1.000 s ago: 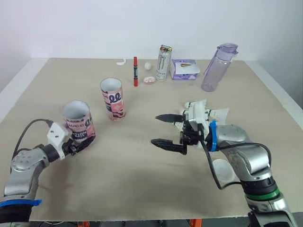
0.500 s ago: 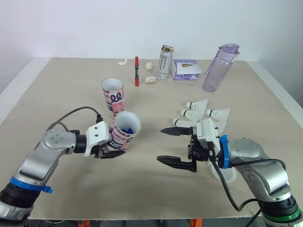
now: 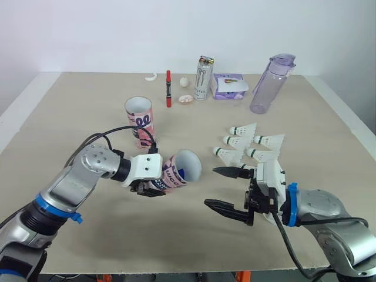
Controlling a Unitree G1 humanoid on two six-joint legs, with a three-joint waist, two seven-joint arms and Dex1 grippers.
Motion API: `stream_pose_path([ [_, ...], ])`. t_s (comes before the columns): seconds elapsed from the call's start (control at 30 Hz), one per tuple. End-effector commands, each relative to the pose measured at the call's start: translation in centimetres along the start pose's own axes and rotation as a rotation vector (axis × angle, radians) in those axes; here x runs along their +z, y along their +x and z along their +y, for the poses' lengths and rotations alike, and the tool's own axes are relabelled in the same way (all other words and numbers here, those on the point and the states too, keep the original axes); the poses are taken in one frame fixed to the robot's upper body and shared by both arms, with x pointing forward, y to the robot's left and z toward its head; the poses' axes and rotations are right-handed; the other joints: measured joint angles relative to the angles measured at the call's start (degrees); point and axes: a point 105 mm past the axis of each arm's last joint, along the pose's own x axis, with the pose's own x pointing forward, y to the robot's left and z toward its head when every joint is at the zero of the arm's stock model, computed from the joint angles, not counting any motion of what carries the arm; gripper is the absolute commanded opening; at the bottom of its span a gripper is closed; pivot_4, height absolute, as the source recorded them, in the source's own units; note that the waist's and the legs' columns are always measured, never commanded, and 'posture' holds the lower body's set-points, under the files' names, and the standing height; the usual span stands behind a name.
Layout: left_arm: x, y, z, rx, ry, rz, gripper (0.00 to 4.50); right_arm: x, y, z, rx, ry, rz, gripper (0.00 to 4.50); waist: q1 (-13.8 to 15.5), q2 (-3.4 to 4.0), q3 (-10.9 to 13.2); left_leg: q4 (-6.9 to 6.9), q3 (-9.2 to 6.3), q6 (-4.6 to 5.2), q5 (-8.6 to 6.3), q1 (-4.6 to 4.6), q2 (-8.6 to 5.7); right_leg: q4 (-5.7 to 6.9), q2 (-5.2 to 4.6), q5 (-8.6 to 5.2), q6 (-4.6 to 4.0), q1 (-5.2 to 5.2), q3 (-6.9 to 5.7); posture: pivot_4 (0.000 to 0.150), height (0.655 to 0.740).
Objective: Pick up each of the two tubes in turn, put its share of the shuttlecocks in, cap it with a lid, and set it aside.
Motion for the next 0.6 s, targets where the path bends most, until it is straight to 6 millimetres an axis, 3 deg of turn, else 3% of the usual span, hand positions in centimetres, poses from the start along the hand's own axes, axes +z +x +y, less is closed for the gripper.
stream_pose_path([
  [0.03,0.2,0.4,0.5,0.014,0.043,0.028,2.88,1.4,-0.5,-0.1,-0.052,-0.034,-0.054,4.5,0.02,0.0,0.0,0.0,-0.01,0.0,0.0,0.0,0.0,0.0,0.0,0.01,0.02,0.01,0.0,0.15,0.74],
  [0.4,-0.5,1.3,0.4,0.021,0.016,0.057,2.88,-1.8,-8.3,-3.0,-0.696,0.006,0.079,4.5,0.7,0.14,-0.11,0.09,-0.18,0.03,0.04,0.07,-0.14,0.01,-0.02,-0.09,-0.04,0.23,0.04,0.15,0.74],
  [0.6,-0.6,1.6,0.6,0.024,0.021,0.063,2.88,-3.6,-9.8,-4.0,-0.856,0.105,0.104,4.5,0.62,0.28,-0.2,0.09,-0.13,0.35,0.3,0.18,-0.14,0.01,-0.03,0.23,-0.15,0.24,0.07,0.15,0.74],
])
